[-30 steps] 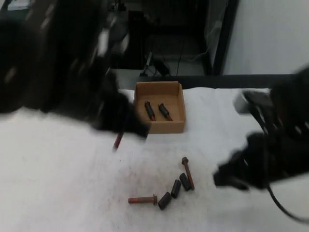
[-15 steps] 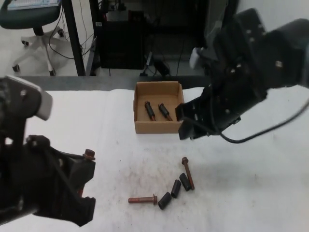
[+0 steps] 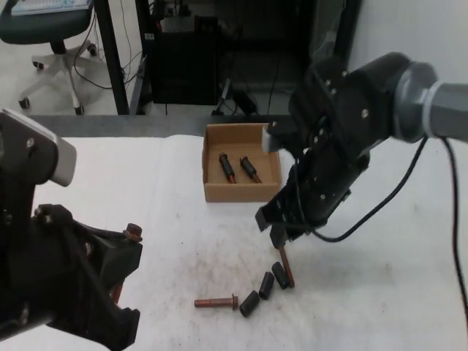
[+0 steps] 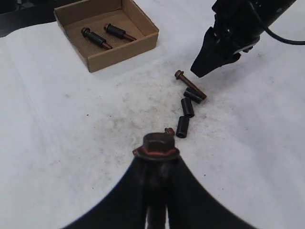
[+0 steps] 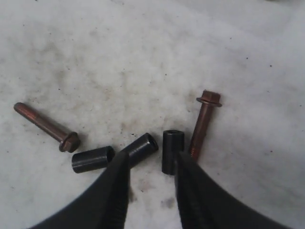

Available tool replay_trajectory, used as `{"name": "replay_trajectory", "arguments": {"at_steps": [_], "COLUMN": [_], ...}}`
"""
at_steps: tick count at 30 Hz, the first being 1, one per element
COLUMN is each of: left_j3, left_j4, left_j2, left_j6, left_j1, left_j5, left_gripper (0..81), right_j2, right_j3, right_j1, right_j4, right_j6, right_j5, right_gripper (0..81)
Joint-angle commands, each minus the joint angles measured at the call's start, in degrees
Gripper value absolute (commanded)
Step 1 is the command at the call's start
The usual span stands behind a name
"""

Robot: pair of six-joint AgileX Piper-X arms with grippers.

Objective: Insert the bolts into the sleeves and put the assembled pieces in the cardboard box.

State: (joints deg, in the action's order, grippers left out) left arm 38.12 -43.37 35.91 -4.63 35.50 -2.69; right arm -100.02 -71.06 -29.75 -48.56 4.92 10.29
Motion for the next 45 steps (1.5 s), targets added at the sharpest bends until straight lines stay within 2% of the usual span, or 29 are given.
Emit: {"name": "replay_trajectory", "arguments": {"at_steps": [1,11,20,45], "left_j3": [0.02,0.02,0.02,0.02], "left_j4": [0.35,-1.81,-4.24,-4.40], "left_j2": [-0.49,-0.49,-0.49,-0.49], "left_j6": [0.44,0.55,0.54,1.64], "left_j1": [0.12,0.12,0.12,0.12], "left_j5": [0.48,0.48,0.48,0.48], "left_gripper": [0.3,0.3,0.3,0.3], "right_j2": [-1.67,-6.96,-7.11,-10.45], "right_j3": [-0.48,-0.48,-0.48,-0.48], "right_j1": [-0.52,-1.21,-1.21,-1.00], "right_j4": [-0.20,-0.20,-0.45,0.18], "right_j6": [-0.68,-2.88,-9.59,-10.99], "right_j5": [-0.10,-1.19,-5.68,-5.68], "right_gripper": [31.2,31.2,31.2,31.2]}}
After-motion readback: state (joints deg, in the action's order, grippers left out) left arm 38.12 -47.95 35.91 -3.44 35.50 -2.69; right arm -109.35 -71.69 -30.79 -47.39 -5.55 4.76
